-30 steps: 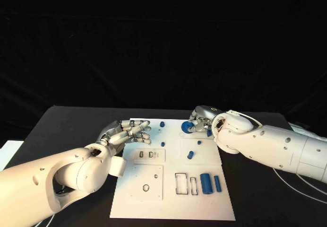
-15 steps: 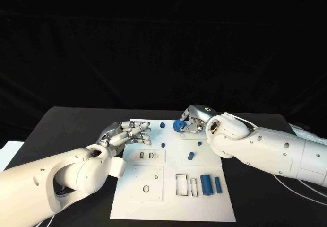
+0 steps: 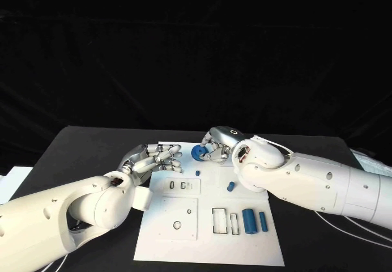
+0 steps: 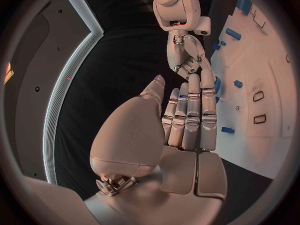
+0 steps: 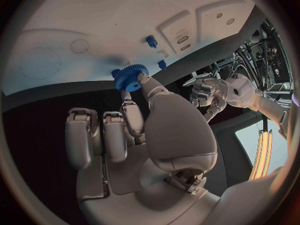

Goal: Assemble the parts on the task board

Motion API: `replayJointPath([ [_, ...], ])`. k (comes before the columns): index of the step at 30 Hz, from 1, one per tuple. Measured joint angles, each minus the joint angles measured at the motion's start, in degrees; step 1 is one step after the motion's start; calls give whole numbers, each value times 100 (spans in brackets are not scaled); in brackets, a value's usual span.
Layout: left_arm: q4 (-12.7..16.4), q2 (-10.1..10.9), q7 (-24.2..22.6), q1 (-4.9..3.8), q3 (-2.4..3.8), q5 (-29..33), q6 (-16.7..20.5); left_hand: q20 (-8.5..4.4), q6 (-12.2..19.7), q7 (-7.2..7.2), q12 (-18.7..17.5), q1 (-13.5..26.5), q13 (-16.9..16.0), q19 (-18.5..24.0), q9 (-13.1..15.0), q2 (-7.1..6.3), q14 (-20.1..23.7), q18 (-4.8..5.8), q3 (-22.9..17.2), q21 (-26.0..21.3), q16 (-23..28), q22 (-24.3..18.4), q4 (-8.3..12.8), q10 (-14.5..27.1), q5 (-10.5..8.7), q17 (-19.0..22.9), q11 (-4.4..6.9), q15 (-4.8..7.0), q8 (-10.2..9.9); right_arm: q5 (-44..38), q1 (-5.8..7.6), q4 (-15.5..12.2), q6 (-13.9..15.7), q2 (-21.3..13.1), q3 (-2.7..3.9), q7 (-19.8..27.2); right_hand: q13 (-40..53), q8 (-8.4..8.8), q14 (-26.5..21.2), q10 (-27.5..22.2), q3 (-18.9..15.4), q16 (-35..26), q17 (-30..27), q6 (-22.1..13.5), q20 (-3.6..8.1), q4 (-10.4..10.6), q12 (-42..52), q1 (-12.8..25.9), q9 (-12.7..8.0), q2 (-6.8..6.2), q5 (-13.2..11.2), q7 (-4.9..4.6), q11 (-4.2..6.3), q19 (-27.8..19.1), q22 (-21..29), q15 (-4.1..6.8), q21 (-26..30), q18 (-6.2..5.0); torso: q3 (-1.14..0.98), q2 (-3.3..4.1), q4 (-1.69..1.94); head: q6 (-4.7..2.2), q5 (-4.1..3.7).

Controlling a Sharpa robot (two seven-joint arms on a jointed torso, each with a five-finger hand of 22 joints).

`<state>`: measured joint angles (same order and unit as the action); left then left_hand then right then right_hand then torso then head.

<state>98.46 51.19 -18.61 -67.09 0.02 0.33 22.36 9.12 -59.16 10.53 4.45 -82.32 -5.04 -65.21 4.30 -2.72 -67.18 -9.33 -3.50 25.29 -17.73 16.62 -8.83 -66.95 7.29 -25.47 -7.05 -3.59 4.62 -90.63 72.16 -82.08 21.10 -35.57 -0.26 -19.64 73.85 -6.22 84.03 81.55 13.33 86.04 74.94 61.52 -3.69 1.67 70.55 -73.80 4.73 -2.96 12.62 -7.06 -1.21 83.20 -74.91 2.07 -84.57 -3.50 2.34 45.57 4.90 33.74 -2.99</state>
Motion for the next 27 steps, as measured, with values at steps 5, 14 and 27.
replayJointPath([
  [5, -8, -1, 0, 0, 0, 0, 0, 0, 0, 0, 0, 0, 0, 0, 0, 0, 0, 0, 0, 0, 0, 0, 0, 0, 0, 0, 0, 0, 0, 0, -10, 104, -48, 155, -14, 3, 0, 0, 0, 0, 16, 0, -1, 2, 0, 17, 0, 0, 0, 0, -13, 2, 0, 0, 0, 0, 0, 0, -1, 5, 6, -1, -5],
  [14, -5, -10, -1, -1, 0, 1, 1, 0, 0, 0, 0, 0, 1, 0, 0, 0, 0, 0, 0, 0, 0, -1, 0, 0, 0, 1, 0, 0, 0, -9, -28, 338, -102, 352, -42, 22, -8, 0, 0, 0, 16, 0, -1, 18, 0, 18, 0, 30, 3, -30, -36, 19, 0, 0, 1, 0, 0, 0, -1, 5, -5, 3, 18],
  [27, -5, -15, -2, -1, 0, 3, 1, 0, 0, 0, 0, 0, 1, 0, -1, 0, 0, 1, 0, 0, 0, -1, 0, 0, 0, 2, 0, 0, 0, -50, -40, 515, -171, 503, -68, 7, -213, 128, -1, -126, 39, -1, -2, -67, -23, 41, -329, 166, 88, -166, -180, 1, -81, -23, -4, -1, 0, 0, -9, 2, -16, 2, 41],
])
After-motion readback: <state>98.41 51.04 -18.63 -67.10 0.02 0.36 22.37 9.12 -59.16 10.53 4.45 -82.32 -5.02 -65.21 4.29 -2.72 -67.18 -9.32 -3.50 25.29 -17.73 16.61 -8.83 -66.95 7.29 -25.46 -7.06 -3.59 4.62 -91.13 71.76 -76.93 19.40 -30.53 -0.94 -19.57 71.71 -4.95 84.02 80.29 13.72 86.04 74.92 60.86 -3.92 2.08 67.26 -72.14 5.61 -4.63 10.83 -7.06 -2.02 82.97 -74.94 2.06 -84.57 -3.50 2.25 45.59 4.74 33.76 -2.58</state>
